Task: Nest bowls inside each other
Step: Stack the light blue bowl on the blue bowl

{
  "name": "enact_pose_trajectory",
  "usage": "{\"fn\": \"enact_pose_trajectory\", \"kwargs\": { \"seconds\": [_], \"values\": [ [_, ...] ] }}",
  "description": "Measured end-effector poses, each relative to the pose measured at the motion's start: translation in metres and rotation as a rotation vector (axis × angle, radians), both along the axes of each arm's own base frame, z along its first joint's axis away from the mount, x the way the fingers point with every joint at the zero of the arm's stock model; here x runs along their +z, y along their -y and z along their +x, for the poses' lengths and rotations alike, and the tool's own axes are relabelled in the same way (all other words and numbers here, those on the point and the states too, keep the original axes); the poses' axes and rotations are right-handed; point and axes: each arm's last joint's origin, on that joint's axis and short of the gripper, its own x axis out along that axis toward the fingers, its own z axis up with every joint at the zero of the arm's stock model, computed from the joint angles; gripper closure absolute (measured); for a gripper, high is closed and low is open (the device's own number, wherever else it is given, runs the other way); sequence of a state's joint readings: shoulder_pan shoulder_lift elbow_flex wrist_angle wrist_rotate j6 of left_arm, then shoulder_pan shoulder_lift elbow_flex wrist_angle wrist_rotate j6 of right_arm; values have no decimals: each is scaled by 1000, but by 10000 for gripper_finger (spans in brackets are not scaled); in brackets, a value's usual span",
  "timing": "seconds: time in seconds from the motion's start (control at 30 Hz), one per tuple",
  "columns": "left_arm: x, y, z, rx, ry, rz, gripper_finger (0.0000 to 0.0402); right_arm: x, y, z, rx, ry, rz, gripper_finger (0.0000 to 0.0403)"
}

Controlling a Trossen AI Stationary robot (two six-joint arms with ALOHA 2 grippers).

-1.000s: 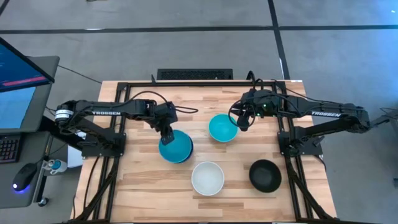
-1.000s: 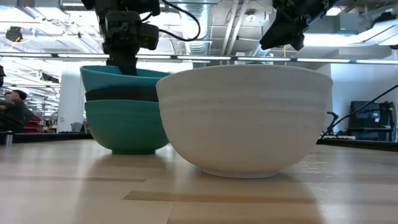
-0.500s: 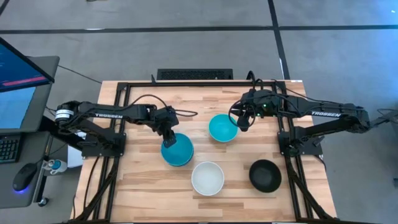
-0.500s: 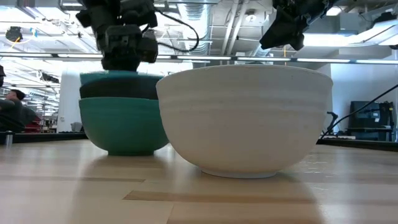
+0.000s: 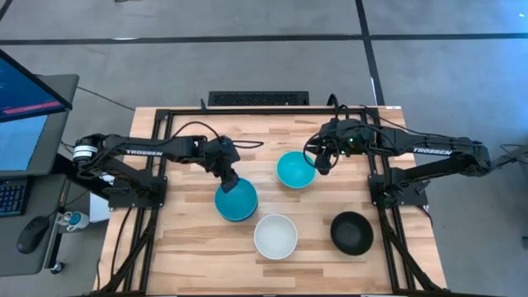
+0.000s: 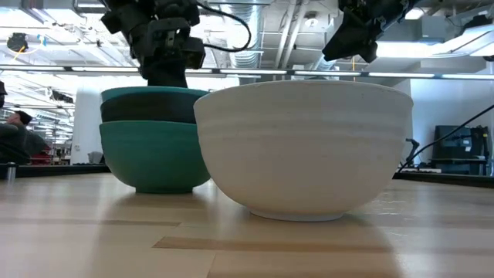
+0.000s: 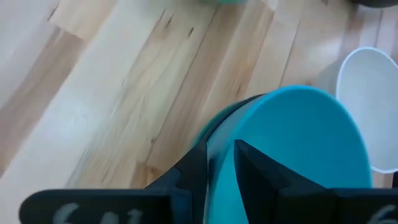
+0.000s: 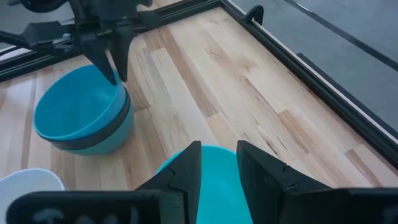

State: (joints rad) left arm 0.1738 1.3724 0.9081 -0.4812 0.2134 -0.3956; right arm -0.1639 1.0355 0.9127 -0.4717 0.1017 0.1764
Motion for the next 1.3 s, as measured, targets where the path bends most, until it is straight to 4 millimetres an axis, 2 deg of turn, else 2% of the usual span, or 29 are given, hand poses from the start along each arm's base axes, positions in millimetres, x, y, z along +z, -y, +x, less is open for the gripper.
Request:
{"fn": "enact_pose_trajectory", "kwargs": {
  "seconds": [0.33,0.57,0.67,0.83,0.97,1.17,1.3],
  "values": [
    [19,-4,5,-30,37,37,332,0,0,0,0,0,0,278],
    [39,-28,7,5,93,157,332,-4,0,-3,1,-51,8,278],
    [47,-40,7,29,117,197,332,-12,-1,-8,-1,-144,23,278],
    [56,-57,6,33,165,269,332,-34,3,3,-9,-241,51,278],
    [60,-68,6,52,217,311,332,-64,6,15,-2,-367,91,278],
    [61,-77,2,69,231,303,332,-83,11,33,-11,-392,93,278],
    [61,-83,0,77,227,315,332,-89,23,33,-93,-420,67,278]
  ]
}}
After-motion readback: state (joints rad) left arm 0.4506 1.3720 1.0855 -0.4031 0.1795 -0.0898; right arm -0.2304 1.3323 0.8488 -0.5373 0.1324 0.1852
